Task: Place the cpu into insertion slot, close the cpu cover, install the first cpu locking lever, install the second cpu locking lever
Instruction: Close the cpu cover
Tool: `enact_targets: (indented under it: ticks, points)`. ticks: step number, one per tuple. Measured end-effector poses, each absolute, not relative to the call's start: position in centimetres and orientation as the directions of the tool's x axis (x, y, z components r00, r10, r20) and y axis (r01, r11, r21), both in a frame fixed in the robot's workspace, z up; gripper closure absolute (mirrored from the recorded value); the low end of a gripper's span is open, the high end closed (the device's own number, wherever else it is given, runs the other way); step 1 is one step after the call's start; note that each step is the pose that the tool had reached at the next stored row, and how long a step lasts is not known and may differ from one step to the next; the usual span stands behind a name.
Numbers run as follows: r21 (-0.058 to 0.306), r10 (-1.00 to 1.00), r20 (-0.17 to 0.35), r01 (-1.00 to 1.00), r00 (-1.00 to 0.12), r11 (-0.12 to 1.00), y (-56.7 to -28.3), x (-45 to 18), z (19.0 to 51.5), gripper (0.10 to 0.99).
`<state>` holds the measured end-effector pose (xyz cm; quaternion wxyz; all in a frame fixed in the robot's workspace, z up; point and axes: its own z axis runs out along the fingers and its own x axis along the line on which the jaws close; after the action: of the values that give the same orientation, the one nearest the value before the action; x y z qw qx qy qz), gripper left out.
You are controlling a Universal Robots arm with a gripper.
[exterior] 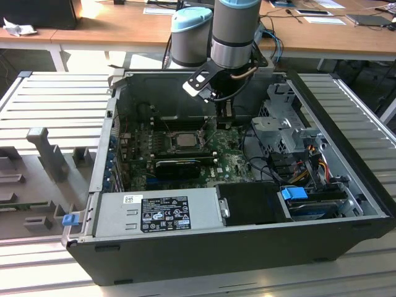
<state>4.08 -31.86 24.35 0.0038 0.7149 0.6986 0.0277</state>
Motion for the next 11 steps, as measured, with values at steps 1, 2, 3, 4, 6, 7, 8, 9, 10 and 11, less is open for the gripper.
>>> enact_targets:
  ticks: [1, 2, 3, 4, 6, 7, 8, 9, 10, 11]
  points:
    - [0.044, 0.999, 0.034, 0.999, 0.022, -0.024, -31.86, 4.05, 24.35, 0.98]
    - [0.044, 0.999, 0.034, 0.999, 0.022, -0.024, -31.86, 4.02, 24.34, 0.98]
    - [0.044, 0.999, 0.034, 0.999, 0.022, -0.024, -31.86, 3.98, 24.35, 0.98]
    - [0.044, 0.999, 0.034, 0.999, 0.022, -0.024, -31.86, 3.93, 24.35, 0.98]
    - [0.044, 0.999, 0.034, 0.999, 0.022, -0.024, -31.86, 3.85, 24.35, 0.98]
    - [0.044, 0.999, 0.034, 0.999, 0.022, -0.024, -31.86, 3.82, 24.35, 0.98]
    - [0.044, 0.999, 0.034, 0.999, 0.022, -0.024, -31.86, 3.81, 24.35, 0.98]
    - [0.044, 0.999, 0.034, 0.999, 0.022, -0.024, -31.86, 3.77, 24.35, 0.98]
    - [0.044, 0.999, 0.034, 0.999, 0.022, -0.024, -31.86, 3.72, 24.35, 0.98]
    - [0.044, 0.999, 0.034, 0.999, 0.022, -0.024, -31.86, 3.7, 24.35, 0.98]
